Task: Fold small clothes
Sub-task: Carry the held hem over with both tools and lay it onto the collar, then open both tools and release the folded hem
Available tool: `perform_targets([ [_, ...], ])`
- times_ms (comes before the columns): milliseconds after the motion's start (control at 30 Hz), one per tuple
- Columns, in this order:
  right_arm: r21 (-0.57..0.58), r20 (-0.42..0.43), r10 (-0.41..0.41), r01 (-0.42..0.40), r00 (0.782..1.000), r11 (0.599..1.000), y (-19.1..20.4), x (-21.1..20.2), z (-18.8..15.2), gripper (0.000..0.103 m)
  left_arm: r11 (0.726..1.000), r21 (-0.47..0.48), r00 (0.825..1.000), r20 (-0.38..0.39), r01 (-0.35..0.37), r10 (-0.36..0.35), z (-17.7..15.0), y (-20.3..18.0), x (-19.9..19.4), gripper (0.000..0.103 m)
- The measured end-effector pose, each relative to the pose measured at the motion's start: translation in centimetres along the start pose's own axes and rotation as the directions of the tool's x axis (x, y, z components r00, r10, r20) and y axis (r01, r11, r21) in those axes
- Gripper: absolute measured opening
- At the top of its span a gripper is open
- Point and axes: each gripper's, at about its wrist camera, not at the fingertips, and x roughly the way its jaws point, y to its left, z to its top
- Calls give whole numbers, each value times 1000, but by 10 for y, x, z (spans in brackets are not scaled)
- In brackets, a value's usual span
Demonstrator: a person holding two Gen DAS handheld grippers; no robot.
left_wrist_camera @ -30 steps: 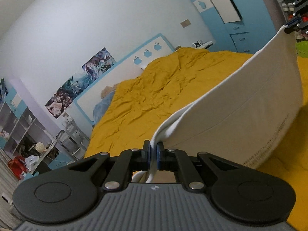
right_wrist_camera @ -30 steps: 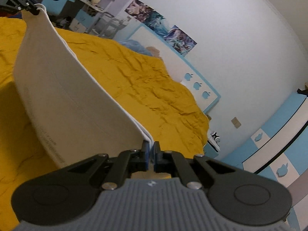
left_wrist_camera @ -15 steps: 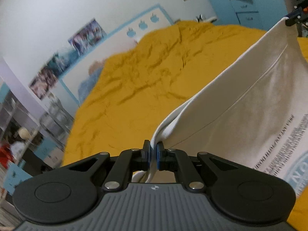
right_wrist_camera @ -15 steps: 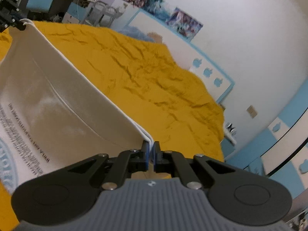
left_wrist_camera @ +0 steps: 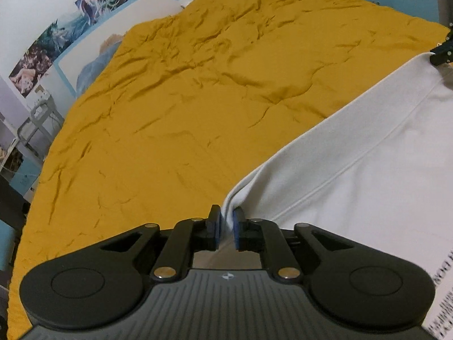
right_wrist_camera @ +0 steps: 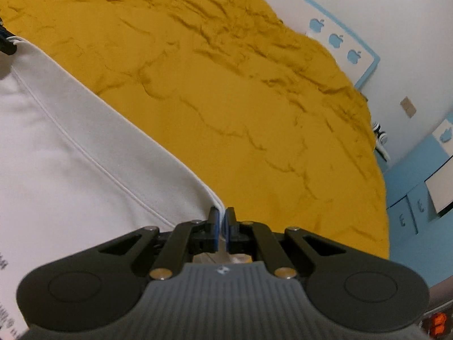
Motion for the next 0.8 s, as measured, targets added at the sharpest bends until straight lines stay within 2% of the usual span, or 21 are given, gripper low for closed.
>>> perform_targets([
  [67,6,1,-6,6,1000,1000,3,9,-1,0,1000,-15,1000,3,1,-1,-1,2,4,20],
  [133,21,6,-12,11,1000,1000,3,12,1,0,1000,-31,1000,8,-2,2,-1,4,7,32],
  [200,34,24,-23,22,999,999,3,5,1,20,998,-60,1000,12,-19,20,-2,10,3,57],
  [233,36,33,-32,31,999,999,2,-3,-3,38,997,-77,999,23,-24,26,-2,15,0,62],
  [267,37,39,-38,37,999,999,1,-9,-3,48,995,-93,999,33,-26,30,-2,20,-4,70],
  [300,43,36,-33,31,999,999,-1,-14,-3,48,994,-104,999,36,-28,32,-2,25,-8,73],
  [567,163,9,15,-16,1000,987,-20,-82,-16,48,990,-122,997,28,-66,70,-4,46,-66,74],
  [667,235,-1,57,-55,998,970,-25,-115,-26,48,978,-209,1000,20,-18,23,-10,60,-90,74],
  [800,351,-30,151,-131,988,927,-26,-158,-51,49,950,-306,998,25,62,-57,-33,67,-124,75],
])
